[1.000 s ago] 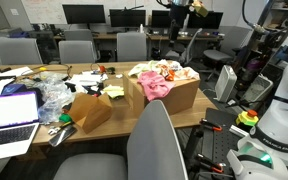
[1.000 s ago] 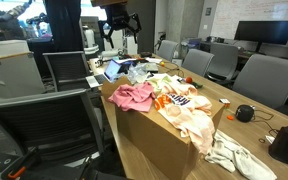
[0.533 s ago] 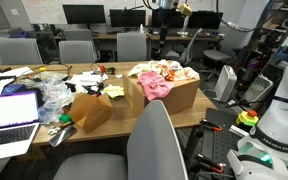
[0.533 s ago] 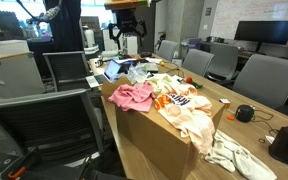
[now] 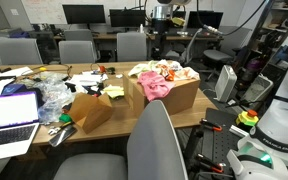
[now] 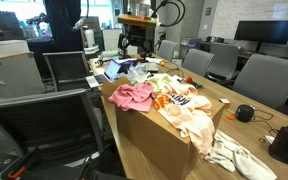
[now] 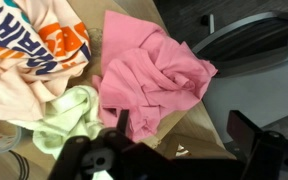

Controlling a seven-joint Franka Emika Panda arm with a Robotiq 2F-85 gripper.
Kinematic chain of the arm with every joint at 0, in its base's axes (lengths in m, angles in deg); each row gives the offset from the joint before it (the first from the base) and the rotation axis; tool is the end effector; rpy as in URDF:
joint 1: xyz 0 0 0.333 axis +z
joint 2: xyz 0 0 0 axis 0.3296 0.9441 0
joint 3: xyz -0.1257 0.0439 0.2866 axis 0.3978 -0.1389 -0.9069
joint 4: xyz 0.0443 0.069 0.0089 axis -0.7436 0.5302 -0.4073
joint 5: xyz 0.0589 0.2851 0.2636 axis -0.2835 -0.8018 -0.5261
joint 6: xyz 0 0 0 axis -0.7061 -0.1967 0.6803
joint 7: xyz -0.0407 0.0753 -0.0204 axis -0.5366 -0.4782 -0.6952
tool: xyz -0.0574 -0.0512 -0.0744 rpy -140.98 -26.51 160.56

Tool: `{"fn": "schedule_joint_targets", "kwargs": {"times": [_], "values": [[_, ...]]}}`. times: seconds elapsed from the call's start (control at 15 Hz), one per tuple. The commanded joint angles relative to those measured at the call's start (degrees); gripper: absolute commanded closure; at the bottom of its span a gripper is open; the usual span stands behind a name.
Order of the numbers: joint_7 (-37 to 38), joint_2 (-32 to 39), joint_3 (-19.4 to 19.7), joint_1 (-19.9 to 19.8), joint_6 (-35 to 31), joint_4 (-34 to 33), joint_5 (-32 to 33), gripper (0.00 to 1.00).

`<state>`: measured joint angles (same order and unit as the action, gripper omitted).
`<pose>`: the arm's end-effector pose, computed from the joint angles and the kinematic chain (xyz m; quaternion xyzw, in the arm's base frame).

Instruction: Pick up two clothes from the box and put them on the chair.

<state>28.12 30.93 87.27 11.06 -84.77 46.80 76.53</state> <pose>0.5465 -0.1916 0.4437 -0.9972 -0.0601 0.0173 0.0422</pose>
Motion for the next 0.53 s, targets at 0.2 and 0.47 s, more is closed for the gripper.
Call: {"fn": "schedule_joint_targets", "kwargs": {"times": [0.2,0.47], "values": [[0.83,7.37,-3.38,-2.27,0.62,-5.95,-6.87,0.0],[5.08,11.26,-4.55,-1.62,-0.33,-7.15,-3.2,0.0]]}}
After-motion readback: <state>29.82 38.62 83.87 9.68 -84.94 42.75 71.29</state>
